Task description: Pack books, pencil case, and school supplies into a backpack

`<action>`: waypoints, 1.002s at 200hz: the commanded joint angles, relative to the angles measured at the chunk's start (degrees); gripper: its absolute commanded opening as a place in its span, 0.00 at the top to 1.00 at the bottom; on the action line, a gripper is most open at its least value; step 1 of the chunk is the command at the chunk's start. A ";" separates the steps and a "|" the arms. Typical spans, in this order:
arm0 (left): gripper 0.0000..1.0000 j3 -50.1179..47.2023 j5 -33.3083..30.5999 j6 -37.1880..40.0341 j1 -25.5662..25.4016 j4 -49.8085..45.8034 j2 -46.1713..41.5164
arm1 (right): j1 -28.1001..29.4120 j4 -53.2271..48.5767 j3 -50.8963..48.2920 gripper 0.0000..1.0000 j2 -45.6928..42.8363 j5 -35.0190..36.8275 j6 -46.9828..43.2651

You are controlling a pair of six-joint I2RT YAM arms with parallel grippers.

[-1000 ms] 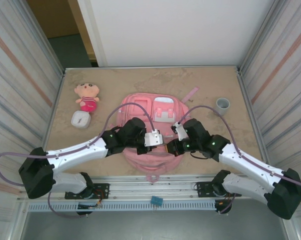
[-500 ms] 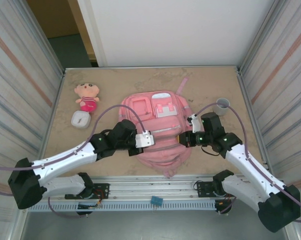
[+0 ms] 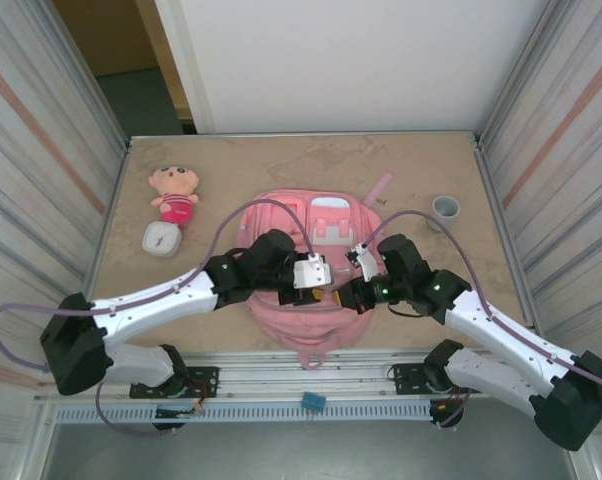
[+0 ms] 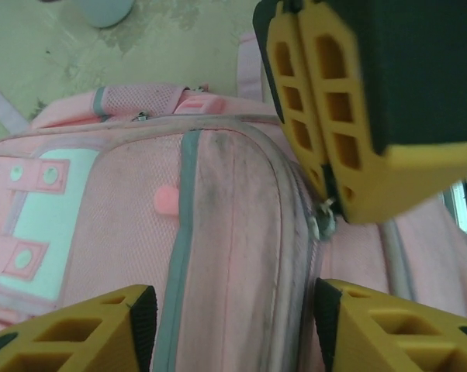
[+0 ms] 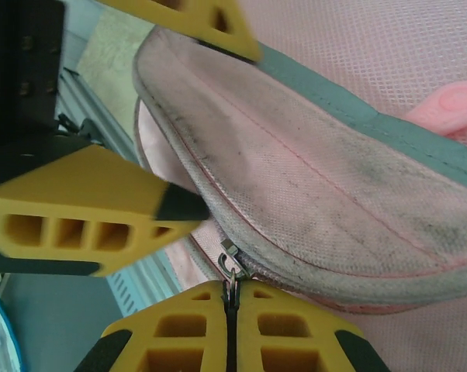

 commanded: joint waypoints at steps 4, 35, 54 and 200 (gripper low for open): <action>0.60 1.76 0.78 2.15 -0.62 0.43 2.74 | 0.81 2.37 1.98 1.00 -0.31 -0.37 0.61; 0.93 0.34 -0.60 2.62 -0.53 -0.46 1.16 | -3.34 -2.60 1.80 1.00 -0.88 3.20 -0.10; 1.00 -2.70 -0.52 2.95 0.30 -0.07 -1.97 | -9.25 -4.54 1.18 1.00 -1.40 3.94 -0.13; 0.99 -9.12 18.10 4.95 2.44 6.50 -5.99 | -14.62 9.63 -1.11 1.00 8.46 8.41 5.49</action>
